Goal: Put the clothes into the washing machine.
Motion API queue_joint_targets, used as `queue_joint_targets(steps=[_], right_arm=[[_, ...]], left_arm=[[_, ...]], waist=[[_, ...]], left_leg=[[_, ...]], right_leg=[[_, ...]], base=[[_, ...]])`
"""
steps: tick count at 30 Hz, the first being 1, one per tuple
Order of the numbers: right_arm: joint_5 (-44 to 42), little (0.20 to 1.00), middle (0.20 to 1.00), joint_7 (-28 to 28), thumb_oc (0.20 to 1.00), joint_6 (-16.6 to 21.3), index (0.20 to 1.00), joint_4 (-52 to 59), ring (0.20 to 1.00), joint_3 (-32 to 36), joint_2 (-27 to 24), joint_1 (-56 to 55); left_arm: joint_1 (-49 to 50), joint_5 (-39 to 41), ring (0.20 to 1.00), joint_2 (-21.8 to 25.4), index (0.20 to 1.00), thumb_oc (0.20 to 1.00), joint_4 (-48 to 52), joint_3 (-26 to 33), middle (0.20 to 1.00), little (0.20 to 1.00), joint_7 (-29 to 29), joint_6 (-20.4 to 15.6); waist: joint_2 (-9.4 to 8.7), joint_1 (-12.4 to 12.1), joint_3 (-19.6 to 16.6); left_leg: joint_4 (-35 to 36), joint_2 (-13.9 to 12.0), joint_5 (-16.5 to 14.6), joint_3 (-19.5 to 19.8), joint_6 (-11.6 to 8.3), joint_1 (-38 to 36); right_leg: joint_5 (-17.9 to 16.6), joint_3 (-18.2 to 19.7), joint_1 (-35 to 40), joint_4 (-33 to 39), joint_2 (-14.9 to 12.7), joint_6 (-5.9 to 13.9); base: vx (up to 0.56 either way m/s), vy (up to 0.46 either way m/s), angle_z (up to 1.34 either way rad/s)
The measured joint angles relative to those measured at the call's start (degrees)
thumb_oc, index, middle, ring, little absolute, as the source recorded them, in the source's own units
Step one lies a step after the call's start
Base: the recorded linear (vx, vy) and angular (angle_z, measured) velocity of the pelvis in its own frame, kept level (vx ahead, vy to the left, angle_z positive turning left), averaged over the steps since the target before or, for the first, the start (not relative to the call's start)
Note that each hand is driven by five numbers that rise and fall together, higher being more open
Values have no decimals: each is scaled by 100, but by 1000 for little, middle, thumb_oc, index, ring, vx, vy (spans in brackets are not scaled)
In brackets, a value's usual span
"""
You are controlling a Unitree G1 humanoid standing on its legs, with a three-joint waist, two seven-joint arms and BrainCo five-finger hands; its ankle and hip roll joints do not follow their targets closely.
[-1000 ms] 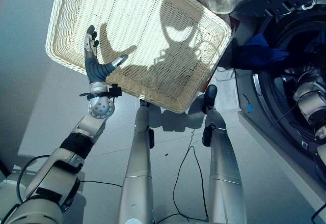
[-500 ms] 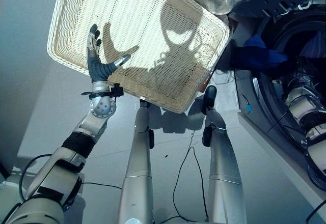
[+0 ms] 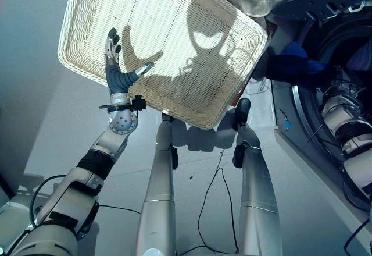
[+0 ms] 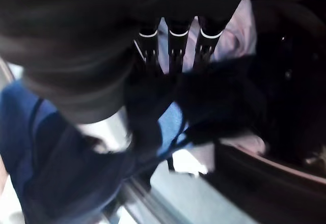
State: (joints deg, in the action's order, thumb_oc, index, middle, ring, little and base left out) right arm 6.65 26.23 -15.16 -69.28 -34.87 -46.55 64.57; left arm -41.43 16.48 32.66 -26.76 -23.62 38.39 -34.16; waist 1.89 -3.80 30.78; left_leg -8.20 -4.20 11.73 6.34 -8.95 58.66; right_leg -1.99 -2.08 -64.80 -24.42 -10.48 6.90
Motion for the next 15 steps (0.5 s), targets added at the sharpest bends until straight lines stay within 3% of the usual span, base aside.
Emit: queue_joint_targets(steps=[15], right_arm=[[172, 200, 200, 273, 200, -98, 200, 64, 200, 3, 0, -188]], left_arm=[[73, 2, 1000, -18, 1000, 1000, -1, 15, 1000, 1000, 14, -40]], waist=[[32, -29, 1]], left_leg=[[2, 34, 0, 6, 1, 5]], right_leg=[[51, 0, -29, -81, -39, 0]], base=[[0, 5, 1]])
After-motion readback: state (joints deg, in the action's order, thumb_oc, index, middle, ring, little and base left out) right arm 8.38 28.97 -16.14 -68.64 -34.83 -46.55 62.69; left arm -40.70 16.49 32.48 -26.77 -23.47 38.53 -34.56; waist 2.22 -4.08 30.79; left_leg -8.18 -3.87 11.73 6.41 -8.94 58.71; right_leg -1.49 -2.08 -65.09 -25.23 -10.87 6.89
